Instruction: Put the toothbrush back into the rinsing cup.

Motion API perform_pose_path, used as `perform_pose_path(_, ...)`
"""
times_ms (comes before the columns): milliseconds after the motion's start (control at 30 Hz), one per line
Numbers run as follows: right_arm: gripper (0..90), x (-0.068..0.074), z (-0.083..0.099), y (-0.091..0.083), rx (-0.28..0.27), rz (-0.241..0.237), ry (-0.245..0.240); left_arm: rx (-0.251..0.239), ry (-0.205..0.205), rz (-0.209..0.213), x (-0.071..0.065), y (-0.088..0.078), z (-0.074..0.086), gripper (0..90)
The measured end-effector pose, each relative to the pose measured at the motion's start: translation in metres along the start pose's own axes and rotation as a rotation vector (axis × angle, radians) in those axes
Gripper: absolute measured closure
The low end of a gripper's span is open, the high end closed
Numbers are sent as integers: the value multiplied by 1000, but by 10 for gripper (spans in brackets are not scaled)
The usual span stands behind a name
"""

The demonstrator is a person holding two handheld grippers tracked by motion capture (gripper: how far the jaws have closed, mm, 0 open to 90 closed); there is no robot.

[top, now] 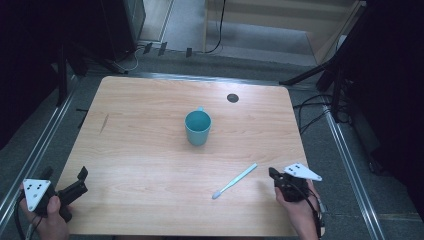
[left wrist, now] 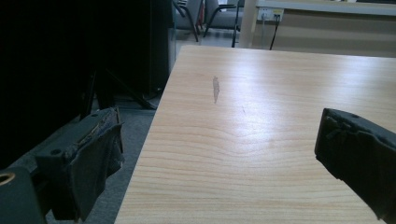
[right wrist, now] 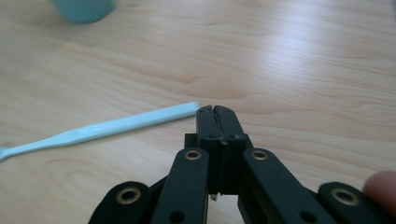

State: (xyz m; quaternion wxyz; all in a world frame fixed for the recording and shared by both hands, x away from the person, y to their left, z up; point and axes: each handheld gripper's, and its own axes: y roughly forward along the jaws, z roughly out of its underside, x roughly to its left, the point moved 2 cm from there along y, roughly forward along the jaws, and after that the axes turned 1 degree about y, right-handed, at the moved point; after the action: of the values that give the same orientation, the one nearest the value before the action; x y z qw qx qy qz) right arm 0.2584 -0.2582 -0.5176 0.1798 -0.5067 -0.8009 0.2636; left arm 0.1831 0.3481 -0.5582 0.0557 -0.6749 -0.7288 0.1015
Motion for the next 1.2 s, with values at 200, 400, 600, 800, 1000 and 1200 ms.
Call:
perform_pose_path(200,900,44,-1,17,115,-118,-45,0,8,-3,-2,1,0,14)
perform_pose_path(400,900,71,2,27,171,-156,-107,-1,5,-3,-1,1,0,14)
perform_pose_path(600,900,102,5,35,192,-226,-140,3,15,-8,-2,1,0,14)
perform_pose_path(800,900,114,7,48,221,-240,-168,1,22,-10,-3,1,0,14)
perform_pose_path(1000,900,119,-2,63,220,-229,-130,1,28,-9,-3,1,0,14)
perform_pose_path(1200,900,119,-19,85,216,-192,-80,1,30,-8,-4,1,0,14)
